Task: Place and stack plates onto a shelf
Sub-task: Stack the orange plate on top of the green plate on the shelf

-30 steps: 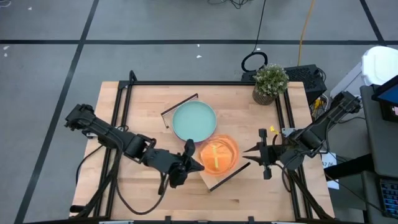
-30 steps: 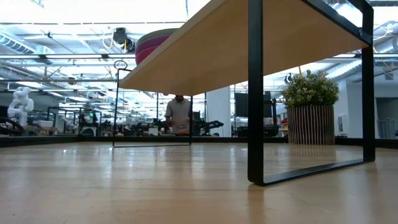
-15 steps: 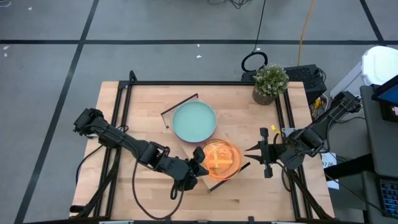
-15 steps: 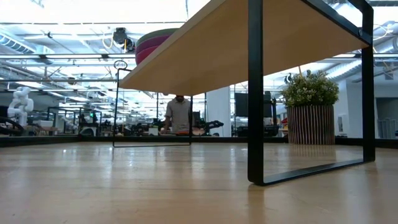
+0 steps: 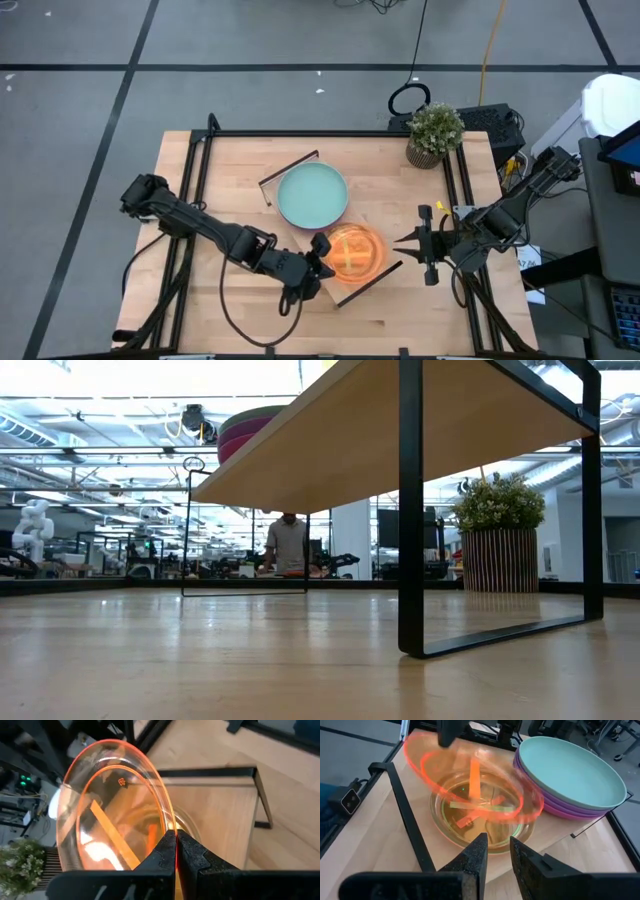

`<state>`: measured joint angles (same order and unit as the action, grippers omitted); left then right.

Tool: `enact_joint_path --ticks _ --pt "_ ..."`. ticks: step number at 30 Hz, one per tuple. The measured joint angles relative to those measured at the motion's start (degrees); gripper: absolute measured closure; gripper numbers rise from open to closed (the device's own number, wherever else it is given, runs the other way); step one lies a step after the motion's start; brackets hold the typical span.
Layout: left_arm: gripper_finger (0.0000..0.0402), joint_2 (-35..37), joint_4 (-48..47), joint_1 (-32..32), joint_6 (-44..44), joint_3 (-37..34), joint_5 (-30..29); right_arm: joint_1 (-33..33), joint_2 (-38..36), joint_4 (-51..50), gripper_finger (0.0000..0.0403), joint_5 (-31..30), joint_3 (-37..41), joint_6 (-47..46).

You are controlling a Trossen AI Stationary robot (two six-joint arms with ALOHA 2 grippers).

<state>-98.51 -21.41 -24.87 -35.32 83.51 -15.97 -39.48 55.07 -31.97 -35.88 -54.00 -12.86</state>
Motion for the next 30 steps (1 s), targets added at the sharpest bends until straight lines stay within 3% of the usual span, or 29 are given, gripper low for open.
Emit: enact_joint_path --ticks 8,18,30 --pt "0.0400 -1.74 -0.41 1.18 0.60 -0.55 0.37 0.00 0.00 0.87 0.0335 -0.02 0.00 0.00" --pt "0.0369 -1.72 -2.69 1.68 6.90 -0.55 0.59 0.00 0.00 0.86 0.0335 -0.02 0.00 0.02" --pt "0.0364 -1.72 -3.35 1.75 13.70 -0.55 0.54 0.00 0.02 0.86 0.0335 -0.02 0.00 0.04"
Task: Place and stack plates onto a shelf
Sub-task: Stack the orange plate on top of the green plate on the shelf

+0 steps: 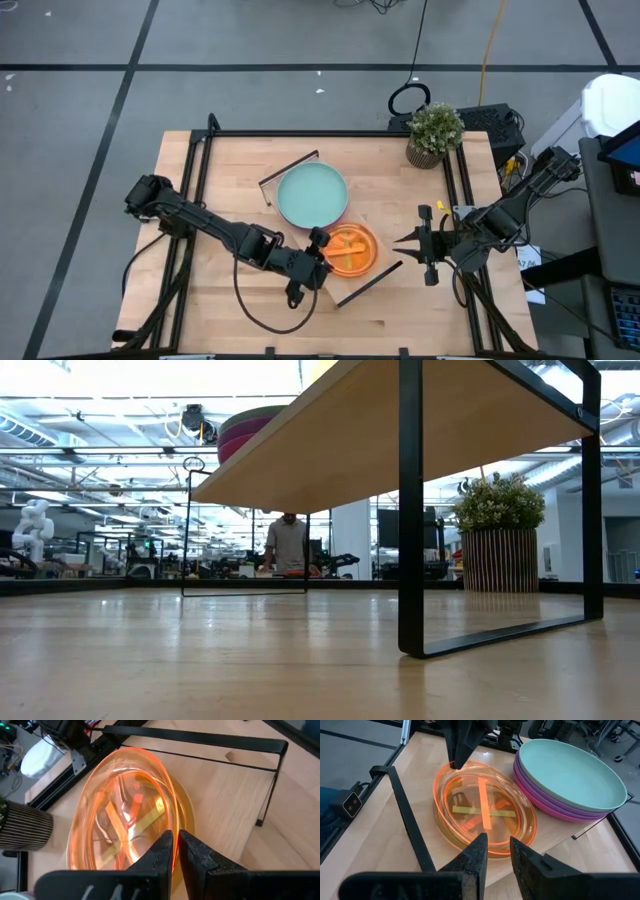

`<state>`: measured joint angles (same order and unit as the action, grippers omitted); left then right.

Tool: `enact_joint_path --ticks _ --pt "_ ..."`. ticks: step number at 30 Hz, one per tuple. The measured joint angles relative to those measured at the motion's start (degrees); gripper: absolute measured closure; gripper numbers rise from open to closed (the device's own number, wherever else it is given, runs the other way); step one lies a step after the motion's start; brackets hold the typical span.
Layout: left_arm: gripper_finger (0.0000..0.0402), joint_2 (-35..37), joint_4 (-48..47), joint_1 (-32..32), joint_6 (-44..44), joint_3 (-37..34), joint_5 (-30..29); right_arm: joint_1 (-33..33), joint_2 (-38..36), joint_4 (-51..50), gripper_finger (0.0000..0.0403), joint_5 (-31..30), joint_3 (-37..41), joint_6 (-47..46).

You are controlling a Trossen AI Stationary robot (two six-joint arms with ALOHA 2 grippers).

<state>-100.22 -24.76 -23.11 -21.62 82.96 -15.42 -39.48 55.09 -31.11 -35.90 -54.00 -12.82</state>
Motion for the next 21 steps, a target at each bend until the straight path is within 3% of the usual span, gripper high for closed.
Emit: enact_joint_path --ticks 13,21 --pt "0.0359 0.00 0.10 -0.66 5.56 0.00 -0.02 0.00 0.00 0.00 0.0335 -0.02 0.02 0.00" --pt "0.0287 0.02 0.74 -0.66 8.01 0.00 -1.38 0.00 0.00 0.00 0.0335 -0.02 0.02 0.00"
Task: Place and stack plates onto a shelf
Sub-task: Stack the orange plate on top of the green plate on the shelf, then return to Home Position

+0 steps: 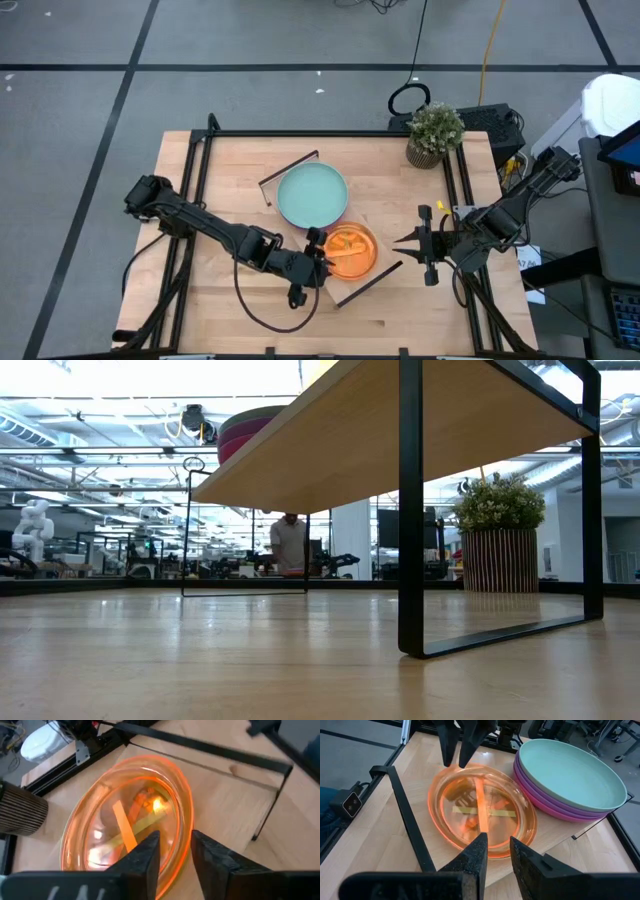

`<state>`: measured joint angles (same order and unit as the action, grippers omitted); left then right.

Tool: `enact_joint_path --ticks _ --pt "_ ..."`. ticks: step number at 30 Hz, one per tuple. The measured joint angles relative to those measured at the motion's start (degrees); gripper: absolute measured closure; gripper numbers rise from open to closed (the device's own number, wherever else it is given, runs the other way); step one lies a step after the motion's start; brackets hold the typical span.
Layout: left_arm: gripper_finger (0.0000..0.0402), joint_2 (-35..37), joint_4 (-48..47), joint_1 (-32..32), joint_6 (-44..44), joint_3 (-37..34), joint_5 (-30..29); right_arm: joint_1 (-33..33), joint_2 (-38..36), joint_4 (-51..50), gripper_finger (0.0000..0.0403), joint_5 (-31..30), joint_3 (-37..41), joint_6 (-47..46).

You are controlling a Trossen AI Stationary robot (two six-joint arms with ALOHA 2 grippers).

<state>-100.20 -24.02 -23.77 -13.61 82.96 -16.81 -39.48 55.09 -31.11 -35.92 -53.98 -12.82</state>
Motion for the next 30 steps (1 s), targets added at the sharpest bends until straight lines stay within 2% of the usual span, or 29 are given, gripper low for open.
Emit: enact_joint_path --ticks 3,8,15,20,25,30 --pt "0.0272 0.33 1.22 -0.29 5.02 0.01 -0.19 0.00 0.02 0.00 0.0335 0.00 0.00 0.03" --pt "0.0266 2.82 1.12 -1.14 8.43 0.09 -0.53 0.00 0.13 -0.03 0.0335 0.00 0.00 0.43" --pt "0.0266 7.50 -0.42 -2.08 13.48 0.07 -8.02 0.00 0.11 4.75 0.0335 -0.04 2.81 4.37" --pt "0.0266 10.17 0.09 -1.83 10.99 0.07 -8.10 0.04 0.07 12.53 0.0335 -1.88 6.37 10.74" --pt "0.0266 12.28 -4.54 -0.17 9.62 0.07 -8.15 0.72 -1.58 12.92 0.0336 -3.27 8.37 12.68" --pt "0.0266 14.24 -7.09 1.06 9.76 -0.73 -7.77 2.21 -6.12 13.49 0.0369 -3.30 9.21 13.53"
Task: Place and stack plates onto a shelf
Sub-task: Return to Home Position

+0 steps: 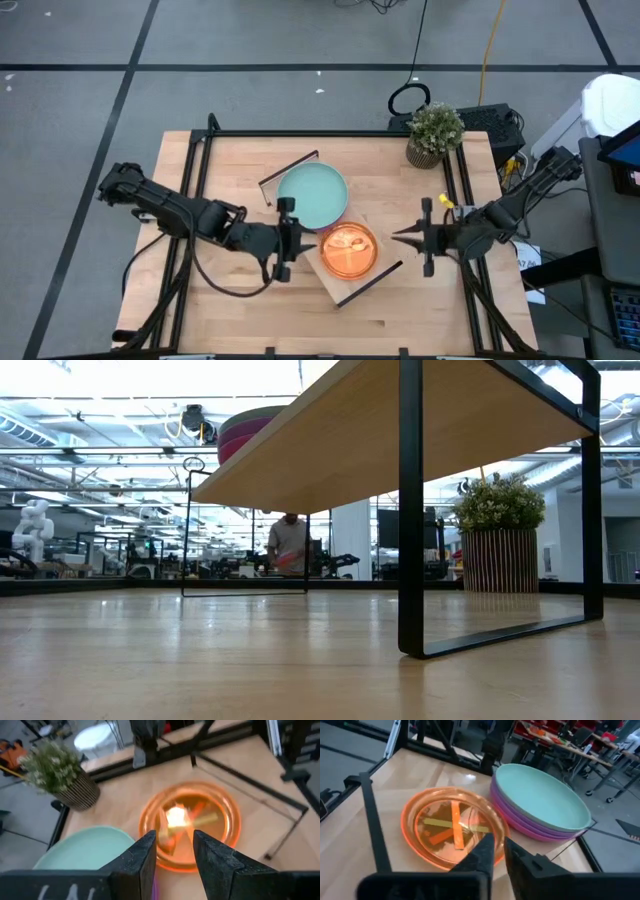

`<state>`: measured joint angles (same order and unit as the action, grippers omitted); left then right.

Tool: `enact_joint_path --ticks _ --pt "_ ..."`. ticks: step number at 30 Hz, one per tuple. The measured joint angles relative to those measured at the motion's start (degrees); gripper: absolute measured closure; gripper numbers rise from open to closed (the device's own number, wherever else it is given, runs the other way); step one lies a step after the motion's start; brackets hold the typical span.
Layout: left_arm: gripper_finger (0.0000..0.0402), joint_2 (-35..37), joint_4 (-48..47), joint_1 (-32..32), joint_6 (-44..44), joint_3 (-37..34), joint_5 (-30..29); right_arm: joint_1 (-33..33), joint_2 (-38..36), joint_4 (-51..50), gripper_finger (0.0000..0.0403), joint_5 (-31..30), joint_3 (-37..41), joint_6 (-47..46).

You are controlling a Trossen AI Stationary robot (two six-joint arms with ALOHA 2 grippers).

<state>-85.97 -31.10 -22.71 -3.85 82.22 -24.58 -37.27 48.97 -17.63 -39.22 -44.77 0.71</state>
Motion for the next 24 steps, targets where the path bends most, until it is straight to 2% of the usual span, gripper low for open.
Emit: enact_joint_path --ticks 4,11,19,24 --pt "0.0281 3.69 2.31 0.46 -0.51 -5.26 0.09 0.15 -4.47 0.71 0.0399 0.14 2.51 0.68" --pt "0.0335 15.46 15.81 0.47 1.24 -22.36 0.17 0.17 -11.50 3.67 0.0402 0.46 9.10 3.28" --pt "0.0363 32.44 26.84 0.08 4.05 -42.28 0.04 0.19 -17.90 6.98 0.0402 0.62 16.47 5.35" --pt "0.0367 41.03 31.97 -0.65 4.33 -51.33 -0.70 0.29 -21.67 10.55 0.0403 0.75 20.08 8.95"
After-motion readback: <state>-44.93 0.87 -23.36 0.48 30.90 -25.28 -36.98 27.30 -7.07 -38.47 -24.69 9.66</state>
